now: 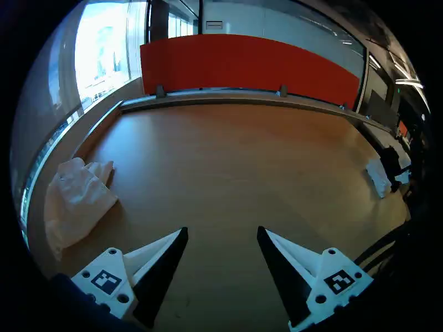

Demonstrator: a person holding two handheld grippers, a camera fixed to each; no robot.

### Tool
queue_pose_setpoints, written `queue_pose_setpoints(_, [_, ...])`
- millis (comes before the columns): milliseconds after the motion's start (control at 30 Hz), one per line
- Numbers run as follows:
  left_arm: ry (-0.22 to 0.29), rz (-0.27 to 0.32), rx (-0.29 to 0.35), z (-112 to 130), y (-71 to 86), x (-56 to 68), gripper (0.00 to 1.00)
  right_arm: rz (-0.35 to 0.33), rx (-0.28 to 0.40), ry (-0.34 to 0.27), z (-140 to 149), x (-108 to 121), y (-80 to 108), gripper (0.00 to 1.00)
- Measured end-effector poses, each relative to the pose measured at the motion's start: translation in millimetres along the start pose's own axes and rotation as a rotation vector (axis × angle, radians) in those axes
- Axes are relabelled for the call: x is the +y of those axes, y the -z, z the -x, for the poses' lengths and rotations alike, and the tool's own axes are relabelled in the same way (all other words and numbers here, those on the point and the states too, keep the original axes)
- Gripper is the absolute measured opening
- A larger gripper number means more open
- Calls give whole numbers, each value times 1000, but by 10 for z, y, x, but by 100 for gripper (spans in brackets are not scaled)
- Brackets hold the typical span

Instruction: Fold towel

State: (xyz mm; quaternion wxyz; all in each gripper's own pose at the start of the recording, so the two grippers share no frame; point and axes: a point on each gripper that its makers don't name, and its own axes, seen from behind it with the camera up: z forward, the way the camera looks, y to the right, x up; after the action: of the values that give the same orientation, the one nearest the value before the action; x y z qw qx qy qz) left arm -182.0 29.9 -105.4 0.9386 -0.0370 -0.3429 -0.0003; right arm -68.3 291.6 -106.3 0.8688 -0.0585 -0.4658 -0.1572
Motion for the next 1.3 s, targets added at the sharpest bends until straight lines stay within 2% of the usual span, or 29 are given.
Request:
queue_pose_setpoints(300, [2, 1, 5, 3, -3, -14, 92, -34, 134, -50, -366, -218, 134, 96])
queue_pose_setpoints(600, [8, 2, 16, -38, -14, 0, 92, -82, 279, -97, -808, -530, 286, 97])
queue_pose_setpoints(867, [9, 2, 29, -97, -28, -4, 92, -135, 413, -196, -1183, -775, 443, 98])
queue_pose_setpoints(1100, [8, 5, 48, -195, -56, 9, 92, -164, 555, -271, -1547, -881, 684, 100])
queue_pose_setpoints(1300, [9, 15, 71, -315, -94, 49, 92, -168, 662, -296, -1800, -979, 863, 100])
